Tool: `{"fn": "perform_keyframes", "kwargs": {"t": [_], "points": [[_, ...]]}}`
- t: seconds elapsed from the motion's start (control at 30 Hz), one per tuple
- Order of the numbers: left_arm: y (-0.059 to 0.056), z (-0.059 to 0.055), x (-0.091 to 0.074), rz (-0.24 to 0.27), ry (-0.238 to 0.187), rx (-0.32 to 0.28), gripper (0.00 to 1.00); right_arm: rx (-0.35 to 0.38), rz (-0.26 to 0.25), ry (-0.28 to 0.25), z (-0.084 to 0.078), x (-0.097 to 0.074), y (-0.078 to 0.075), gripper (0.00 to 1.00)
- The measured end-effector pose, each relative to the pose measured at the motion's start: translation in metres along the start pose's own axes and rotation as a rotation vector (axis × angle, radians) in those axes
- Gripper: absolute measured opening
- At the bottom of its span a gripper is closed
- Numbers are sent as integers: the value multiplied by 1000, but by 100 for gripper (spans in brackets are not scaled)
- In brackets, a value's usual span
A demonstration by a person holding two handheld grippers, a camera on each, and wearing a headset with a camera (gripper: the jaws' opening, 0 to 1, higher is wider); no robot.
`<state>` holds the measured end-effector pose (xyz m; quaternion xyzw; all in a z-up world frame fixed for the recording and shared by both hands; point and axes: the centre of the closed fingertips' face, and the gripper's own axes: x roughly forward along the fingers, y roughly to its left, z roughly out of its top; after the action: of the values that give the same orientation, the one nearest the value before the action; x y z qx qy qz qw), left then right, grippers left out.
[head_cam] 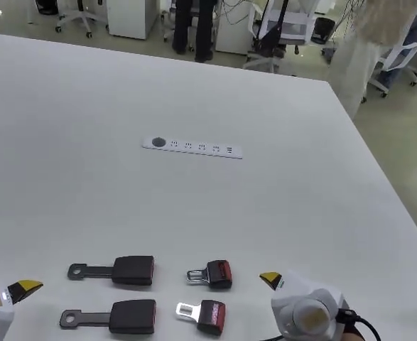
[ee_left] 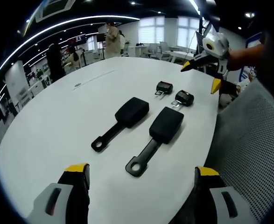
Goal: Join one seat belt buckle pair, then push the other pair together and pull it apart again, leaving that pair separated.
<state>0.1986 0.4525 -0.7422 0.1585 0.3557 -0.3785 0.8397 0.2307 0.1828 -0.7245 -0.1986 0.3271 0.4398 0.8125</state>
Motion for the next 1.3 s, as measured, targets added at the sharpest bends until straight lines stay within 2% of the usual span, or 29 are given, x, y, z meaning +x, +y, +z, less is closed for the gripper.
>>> {"fn": "perform_keyframes", "kwargs": {"t": [0.17, 0.57, 0.97, 1.03, 1.17, 1.3], "points": [[-5, 4, 0, 1, -6, -8, 98, 18, -19, -11, 0, 0, -5, 95], [-2, 4, 1, 1, -20, -25, 99, -7, -11, 8, -8, -2, 0, 95], [0, -2, 2, -11, -5, 8, 94, -6, -25, -6, -2, -1, -4, 91], [-1, -7, 1, -18, 22, 28, 91, -8, -22, -7, 0, -1, -3, 90], [-2, -5, 0, -14, 15, 28, 88, -13, -15, -2, 1, 1, -2, 88], [-4, -6, 3, -18, 26, 32, 85, -26, -8, 2, 2, 3, -1, 85]]}}
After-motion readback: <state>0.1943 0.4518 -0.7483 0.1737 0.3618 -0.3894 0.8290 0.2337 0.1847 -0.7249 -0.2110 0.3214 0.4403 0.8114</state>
